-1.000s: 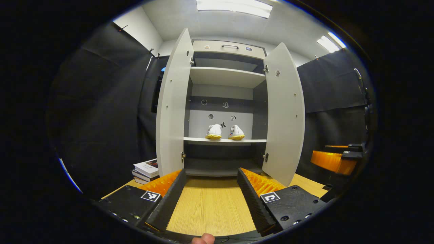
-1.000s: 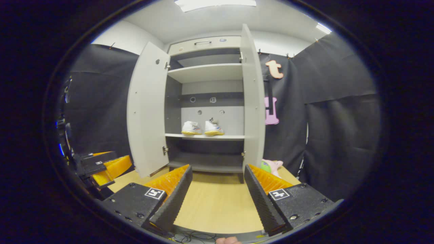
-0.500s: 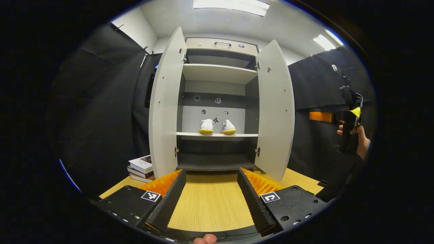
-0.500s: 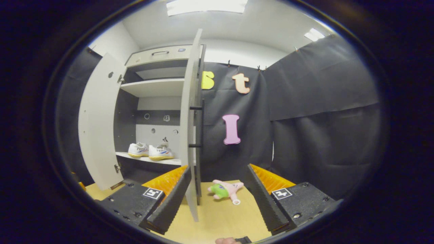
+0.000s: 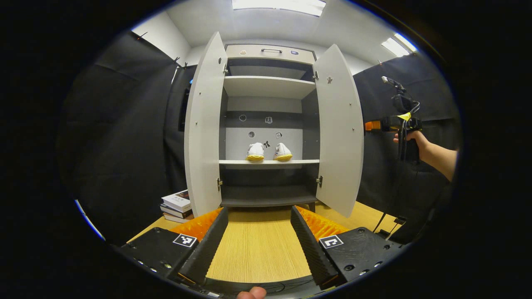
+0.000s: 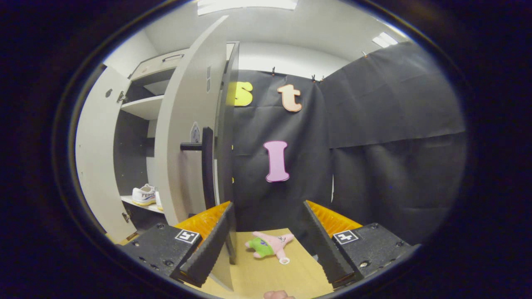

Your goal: Grab one shoe with the right hand and put it into the shoe cabinet, grab the other shoe with the left hand and put it into the shoe cabinet; then close the right door with the right hand and the left door with the left hand.

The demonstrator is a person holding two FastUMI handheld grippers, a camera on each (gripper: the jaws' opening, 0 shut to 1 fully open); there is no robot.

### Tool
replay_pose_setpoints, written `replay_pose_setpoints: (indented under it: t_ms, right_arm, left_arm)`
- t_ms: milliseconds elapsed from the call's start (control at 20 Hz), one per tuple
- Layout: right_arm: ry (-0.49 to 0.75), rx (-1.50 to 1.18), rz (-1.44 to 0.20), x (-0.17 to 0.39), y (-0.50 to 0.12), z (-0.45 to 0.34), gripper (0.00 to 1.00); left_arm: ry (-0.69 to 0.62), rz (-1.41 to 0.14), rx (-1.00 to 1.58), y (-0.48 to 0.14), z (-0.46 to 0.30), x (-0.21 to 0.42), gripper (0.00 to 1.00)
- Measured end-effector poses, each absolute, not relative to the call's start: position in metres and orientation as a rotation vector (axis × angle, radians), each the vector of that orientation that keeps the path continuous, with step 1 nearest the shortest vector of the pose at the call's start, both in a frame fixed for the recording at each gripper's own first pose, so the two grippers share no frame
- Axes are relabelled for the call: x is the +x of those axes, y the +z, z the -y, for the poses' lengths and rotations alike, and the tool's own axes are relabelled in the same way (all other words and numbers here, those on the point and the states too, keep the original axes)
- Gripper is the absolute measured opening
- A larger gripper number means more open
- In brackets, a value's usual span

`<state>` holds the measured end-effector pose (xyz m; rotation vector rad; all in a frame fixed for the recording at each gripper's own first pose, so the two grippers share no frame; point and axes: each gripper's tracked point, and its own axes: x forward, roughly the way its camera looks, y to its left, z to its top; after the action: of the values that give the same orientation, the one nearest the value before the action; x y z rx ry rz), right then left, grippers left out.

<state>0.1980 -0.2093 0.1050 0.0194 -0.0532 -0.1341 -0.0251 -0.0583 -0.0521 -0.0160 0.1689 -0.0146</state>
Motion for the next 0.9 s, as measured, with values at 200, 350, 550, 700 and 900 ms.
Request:
replay_pose_setpoints:
  t_ms: [200,350,550,700,900]
  right_arm:
    - [-0.112,0.011,0.052,0.202,0.108,0.199,0.99]
    - [-0.117,-0.011,0.053,0.199,0.108,0.189,0.92]
    - [-0.058,-0.007,0.044,0.195,0.107,0.15,0.97]
    - [-0.02,-0.022,0.049,0.196,0.108,0.114,0.98]
    - [0.044,0.008,0.033,0.209,0.106,0.065,0.98]
  left_arm:
    - [-0.012,-0.179,-0.007,-0.054,0.056,-0.023,0.91]
    - [-0.022,-0.171,0.008,-0.05,0.058,-0.018,0.91]
    - [-0.04,-0.149,0.003,-0.043,0.065,-0.014,0.91]
    - [-0.04,-0.141,0.003,-0.042,0.063,-0.014,0.91]
    - [-0.015,-0.135,-0.007,-0.043,0.054,-0.019,0.91]
